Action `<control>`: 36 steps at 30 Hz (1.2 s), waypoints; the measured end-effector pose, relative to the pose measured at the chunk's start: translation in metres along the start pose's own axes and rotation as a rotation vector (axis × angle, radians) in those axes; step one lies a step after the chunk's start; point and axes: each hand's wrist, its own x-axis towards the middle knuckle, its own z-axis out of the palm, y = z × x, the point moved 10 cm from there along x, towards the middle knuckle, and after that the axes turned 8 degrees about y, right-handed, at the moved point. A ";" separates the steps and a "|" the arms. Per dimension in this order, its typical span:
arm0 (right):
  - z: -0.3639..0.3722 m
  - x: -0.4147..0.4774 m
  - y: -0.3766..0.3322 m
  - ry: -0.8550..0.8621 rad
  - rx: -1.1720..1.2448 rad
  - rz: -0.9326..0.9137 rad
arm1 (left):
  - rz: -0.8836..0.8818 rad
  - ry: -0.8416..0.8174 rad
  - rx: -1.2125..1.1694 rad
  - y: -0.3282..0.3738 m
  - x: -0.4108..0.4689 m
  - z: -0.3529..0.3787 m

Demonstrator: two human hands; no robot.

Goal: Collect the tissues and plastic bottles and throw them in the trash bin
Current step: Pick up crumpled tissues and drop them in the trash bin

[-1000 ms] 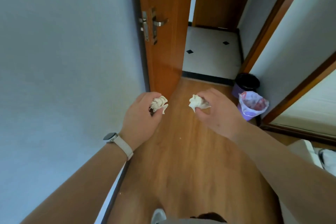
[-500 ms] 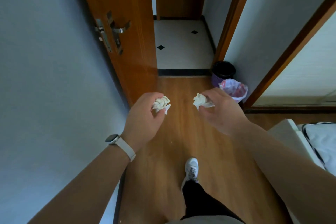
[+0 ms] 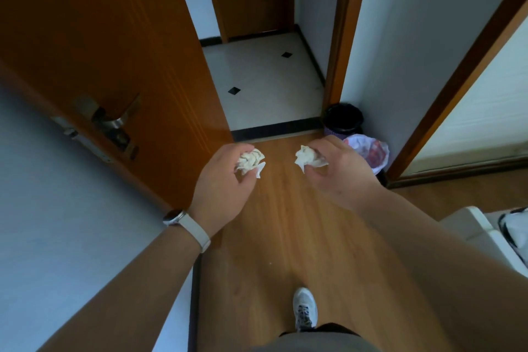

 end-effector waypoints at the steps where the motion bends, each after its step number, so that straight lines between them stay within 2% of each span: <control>1: -0.003 0.011 0.007 0.008 -0.008 0.007 | 0.014 -0.004 -0.004 0.004 0.013 0.007; 8: -0.007 0.060 0.041 0.062 -0.059 0.062 | 0.048 -0.040 -0.061 0.010 0.077 0.038; 16: 0.019 0.114 0.069 0.076 -0.121 0.154 | 0.102 -0.087 -0.127 -0.023 0.152 0.074; 27: 0.058 0.233 0.083 0.147 -0.257 0.335 | 0.407 -0.130 -0.272 -0.055 0.332 0.114; 36: 0.064 0.276 0.100 0.234 -0.316 0.457 | 0.504 -0.180 -0.379 -0.060 0.406 0.145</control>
